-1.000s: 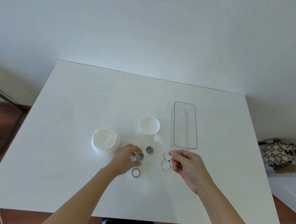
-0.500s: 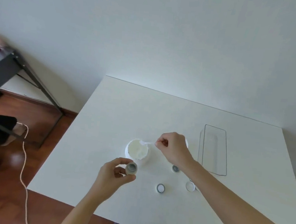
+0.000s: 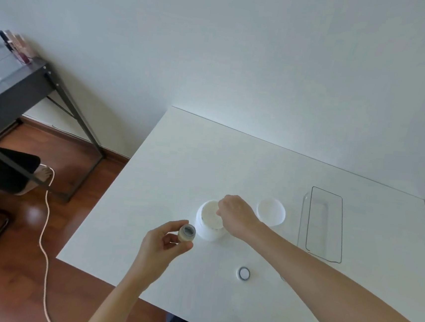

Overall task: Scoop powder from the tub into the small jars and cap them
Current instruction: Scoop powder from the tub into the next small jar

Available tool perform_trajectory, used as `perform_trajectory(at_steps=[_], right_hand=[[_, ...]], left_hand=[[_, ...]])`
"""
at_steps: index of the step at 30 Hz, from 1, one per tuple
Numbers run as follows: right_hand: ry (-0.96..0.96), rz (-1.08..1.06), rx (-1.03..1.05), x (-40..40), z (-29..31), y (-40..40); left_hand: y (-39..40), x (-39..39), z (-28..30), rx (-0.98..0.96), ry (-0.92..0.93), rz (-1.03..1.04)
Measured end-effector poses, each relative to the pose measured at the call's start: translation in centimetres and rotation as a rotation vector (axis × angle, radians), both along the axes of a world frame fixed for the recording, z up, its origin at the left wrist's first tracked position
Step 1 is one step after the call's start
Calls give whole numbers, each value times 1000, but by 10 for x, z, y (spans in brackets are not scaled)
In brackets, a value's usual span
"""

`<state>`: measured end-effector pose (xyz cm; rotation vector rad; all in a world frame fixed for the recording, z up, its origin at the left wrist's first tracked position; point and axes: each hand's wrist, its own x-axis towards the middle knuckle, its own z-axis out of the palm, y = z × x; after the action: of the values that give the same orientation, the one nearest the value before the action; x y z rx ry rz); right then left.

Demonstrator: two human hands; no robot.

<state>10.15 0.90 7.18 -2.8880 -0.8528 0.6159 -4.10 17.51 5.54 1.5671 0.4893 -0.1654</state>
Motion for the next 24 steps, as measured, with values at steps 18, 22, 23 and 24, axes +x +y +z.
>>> perform_trajectory(at_steps=[18, 22, 23, 24], right_hand=[[379, -692, 508, 10, 36, -58], [486, -697, 602, 9, 52, -59], [511, -698, 623, 8, 56, -57], [524, -696, 629, 7, 58, -56]], left_hand=[[-19, 39, -3, 25, -35, 23], [-30, 52, 1, -9, -51, 9], [-32, 55, 3, -23, -56, 4], [-34, 57, 5, -39, -63, -2]])
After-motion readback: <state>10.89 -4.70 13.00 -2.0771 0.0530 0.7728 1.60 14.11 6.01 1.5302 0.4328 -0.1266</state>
